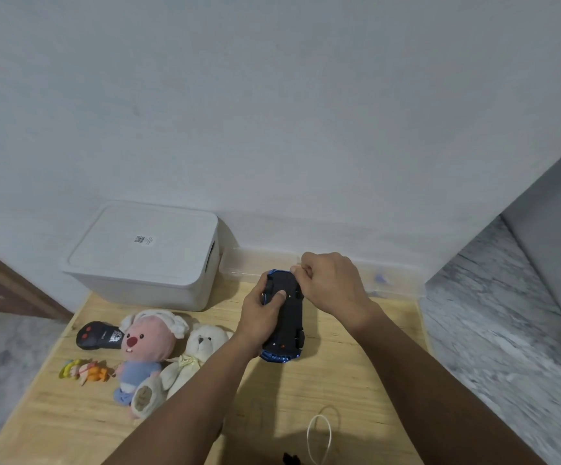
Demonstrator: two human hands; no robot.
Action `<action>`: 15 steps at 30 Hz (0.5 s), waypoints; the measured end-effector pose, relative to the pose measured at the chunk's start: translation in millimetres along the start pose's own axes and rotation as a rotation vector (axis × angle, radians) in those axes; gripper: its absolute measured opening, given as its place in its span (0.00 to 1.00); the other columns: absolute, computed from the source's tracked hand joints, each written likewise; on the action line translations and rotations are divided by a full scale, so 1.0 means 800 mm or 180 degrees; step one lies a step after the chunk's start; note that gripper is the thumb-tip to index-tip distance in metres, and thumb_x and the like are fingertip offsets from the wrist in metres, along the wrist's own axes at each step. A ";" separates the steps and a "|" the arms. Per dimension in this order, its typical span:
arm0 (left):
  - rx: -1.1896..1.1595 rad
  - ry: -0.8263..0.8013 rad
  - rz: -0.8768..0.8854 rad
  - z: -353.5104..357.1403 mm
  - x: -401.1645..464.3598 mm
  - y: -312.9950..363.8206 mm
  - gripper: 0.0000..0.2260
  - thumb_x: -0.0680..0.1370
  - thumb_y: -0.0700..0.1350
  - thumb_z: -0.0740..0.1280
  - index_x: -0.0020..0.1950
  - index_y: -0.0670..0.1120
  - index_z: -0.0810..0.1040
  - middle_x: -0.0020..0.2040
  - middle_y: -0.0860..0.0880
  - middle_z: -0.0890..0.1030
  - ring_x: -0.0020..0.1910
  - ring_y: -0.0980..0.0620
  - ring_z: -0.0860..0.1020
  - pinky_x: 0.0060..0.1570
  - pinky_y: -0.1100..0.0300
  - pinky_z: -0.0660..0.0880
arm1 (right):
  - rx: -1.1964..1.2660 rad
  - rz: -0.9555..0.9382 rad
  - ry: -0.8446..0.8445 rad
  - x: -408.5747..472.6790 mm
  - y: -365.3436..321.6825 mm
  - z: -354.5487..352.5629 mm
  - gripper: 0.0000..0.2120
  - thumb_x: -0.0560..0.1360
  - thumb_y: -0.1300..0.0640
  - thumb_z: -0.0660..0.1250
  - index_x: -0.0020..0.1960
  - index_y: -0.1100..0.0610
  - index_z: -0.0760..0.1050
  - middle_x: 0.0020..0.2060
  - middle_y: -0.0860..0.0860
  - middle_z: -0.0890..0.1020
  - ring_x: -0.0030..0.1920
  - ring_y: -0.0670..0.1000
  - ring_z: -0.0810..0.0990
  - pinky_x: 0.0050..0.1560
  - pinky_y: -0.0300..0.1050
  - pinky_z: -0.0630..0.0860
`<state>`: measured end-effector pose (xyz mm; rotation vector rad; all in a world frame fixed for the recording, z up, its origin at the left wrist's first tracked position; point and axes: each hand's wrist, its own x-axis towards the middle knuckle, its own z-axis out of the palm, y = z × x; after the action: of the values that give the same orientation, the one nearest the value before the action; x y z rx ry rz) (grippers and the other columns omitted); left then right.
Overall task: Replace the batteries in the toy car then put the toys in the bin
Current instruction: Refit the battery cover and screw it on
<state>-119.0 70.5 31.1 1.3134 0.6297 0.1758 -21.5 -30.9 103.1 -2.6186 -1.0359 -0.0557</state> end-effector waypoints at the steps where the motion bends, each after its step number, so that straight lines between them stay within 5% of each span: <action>1: 0.0023 0.0030 -0.0003 0.000 0.000 -0.001 0.13 0.80 0.42 0.64 0.63 0.54 0.76 0.49 0.44 0.83 0.43 0.46 0.83 0.37 0.57 0.80 | -0.0050 0.0003 -0.0076 0.001 0.000 -0.002 0.18 0.79 0.47 0.61 0.37 0.58 0.72 0.30 0.53 0.77 0.34 0.57 0.74 0.35 0.47 0.70; 4: 0.0108 0.0081 0.0028 -0.001 0.003 -0.003 0.14 0.80 0.42 0.64 0.65 0.53 0.75 0.49 0.45 0.83 0.44 0.46 0.83 0.37 0.59 0.79 | 0.0136 0.0032 -0.0361 0.003 0.001 -0.003 0.20 0.79 0.49 0.63 0.35 0.61 0.76 0.27 0.54 0.76 0.30 0.55 0.72 0.31 0.46 0.67; 8: 0.0283 0.0117 0.0050 -0.004 0.007 -0.005 0.20 0.81 0.44 0.63 0.72 0.56 0.68 0.54 0.47 0.83 0.49 0.46 0.82 0.44 0.54 0.82 | 0.0334 0.0038 -0.0637 0.002 0.001 -0.006 0.18 0.79 0.59 0.62 0.33 0.64 0.69 0.28 0.57 0.73 0.30 0.56 0.69 0.31 0.46 0.61; 11: 0.0302 0.0108 0.0035 -0.006 0.005 -0.002 0.27 0.81 0.44 0.62 0.78 0.58 0.58 0.63 0.51 0.78 0.53 0.51 0.81 0.45 0.62 0.79 | 0.0253 -0.0006 -0.0752 0.001 -0.001 -0.011 0.14 0.77 0.65 0.59 0.33 0.62 0.68 0.31 0.59 0.74 0.33 0.58 0.71 0.34 0.47 0.64; 15: 0.0312 0.0029 0.0103 -0.004 0.000 0.004 0.27 0.82 0.42 0.61 0.78 0.56 0.55 0.58 0.56 0.78 0.50 0.56 0.81 0.37 0.70 0.76 | -0.0190 -0.0105 -0.0682 0.000 -0.006 -0.016 0.13 0.82 0.53 0.58 0.48 0.61 0.75 0.41 0.56 0.81 0.41 0.58 0.78 0.39 0.49 0.73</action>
<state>-119.9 74.4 33.4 1.4184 0.6315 0.1792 -23.6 -31.2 116.8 -2.7066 -1.1640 0.1935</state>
